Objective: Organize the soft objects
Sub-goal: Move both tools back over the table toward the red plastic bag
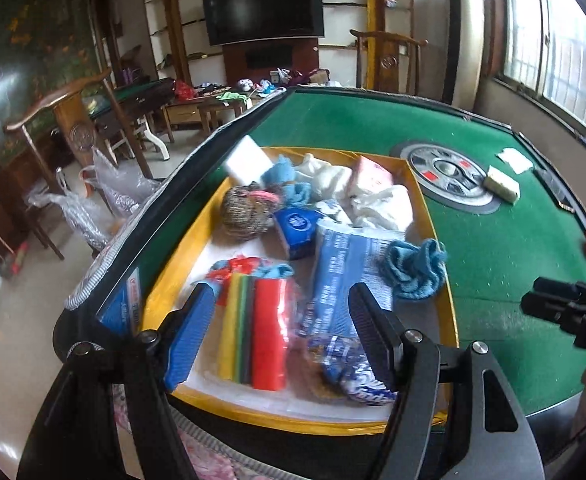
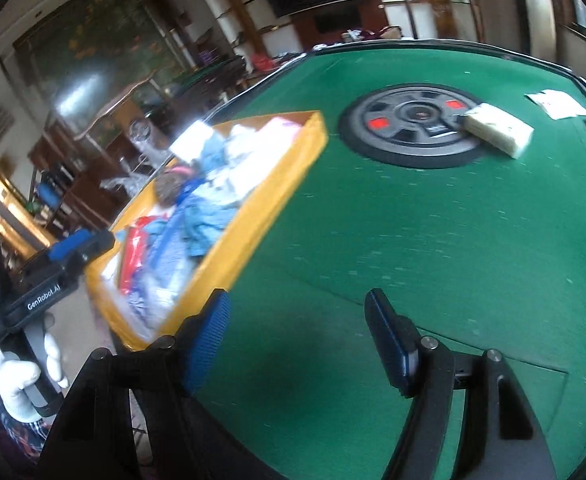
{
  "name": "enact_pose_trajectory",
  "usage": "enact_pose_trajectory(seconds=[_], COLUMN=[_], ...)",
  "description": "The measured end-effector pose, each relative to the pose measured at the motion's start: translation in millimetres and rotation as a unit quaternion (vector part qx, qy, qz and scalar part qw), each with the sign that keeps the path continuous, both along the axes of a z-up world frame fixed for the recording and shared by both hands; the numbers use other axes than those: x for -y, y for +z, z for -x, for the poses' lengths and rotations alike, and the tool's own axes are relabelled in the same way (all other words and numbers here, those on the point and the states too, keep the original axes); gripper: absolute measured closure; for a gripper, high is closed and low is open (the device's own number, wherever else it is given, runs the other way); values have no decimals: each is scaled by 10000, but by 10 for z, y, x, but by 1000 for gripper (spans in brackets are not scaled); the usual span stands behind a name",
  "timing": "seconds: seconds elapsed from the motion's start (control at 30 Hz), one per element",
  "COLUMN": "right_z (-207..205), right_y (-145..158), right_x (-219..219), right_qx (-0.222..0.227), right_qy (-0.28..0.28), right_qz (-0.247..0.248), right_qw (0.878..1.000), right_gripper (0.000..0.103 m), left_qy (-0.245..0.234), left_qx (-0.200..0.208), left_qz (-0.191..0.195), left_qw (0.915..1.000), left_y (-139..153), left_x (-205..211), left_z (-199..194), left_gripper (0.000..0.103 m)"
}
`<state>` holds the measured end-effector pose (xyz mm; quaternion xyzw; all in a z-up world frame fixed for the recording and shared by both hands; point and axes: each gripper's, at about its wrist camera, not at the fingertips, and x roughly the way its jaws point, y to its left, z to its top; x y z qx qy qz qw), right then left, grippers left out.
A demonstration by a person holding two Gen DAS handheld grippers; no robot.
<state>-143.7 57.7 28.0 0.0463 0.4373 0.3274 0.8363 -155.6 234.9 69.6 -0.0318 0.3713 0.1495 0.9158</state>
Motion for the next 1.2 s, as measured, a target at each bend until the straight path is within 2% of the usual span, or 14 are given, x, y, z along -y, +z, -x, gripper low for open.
enact_pose_trajectory(seconds=[0.37, 0.53, 0.7, 0.8, 0.93, 1.07, 1.2], right_z=[-87, -133, -150, -102, -109, -294, -629], right_y=[-107, -28, 36, 85, 151, 123, 57], right_x=[498, 1010, 1936, 2483, 3130, 3401, 3389], right_qx=[-125, 7, 4, -3, -22, -89, -50], right_qy=[-444, -1018, -2111, -2732, -3585, -3954, -4036], right_qz=[-79, -78, -2, -31, -60, 3, 224], right_qw=[9989, 9948, 9775, 9620, 9335, 9185, 9146], right_gripper=[38, 38, 38, 38, 38, 37, 37], left_qy=[-295, -617, -1030, -1219, -1493, -1714, -1744], left_qx=[-219, -225, -55, 137, 292, 184, 26], left_qz=[-224, 77, 467, 731, 938, 1030, 1175], left_qw=[9991, 9978, 9936, 9898, 9839, 9796, 9776], left_y=[3, 11, 32, 80, 106, 32, -44], left_x=[367, 465, 624, 696, 827, 954, 993], left_z=[-98, -113, -99, -77, -53, -77, -75], left_gripper=[34, 34, 34, 34, 34, 34, 34])
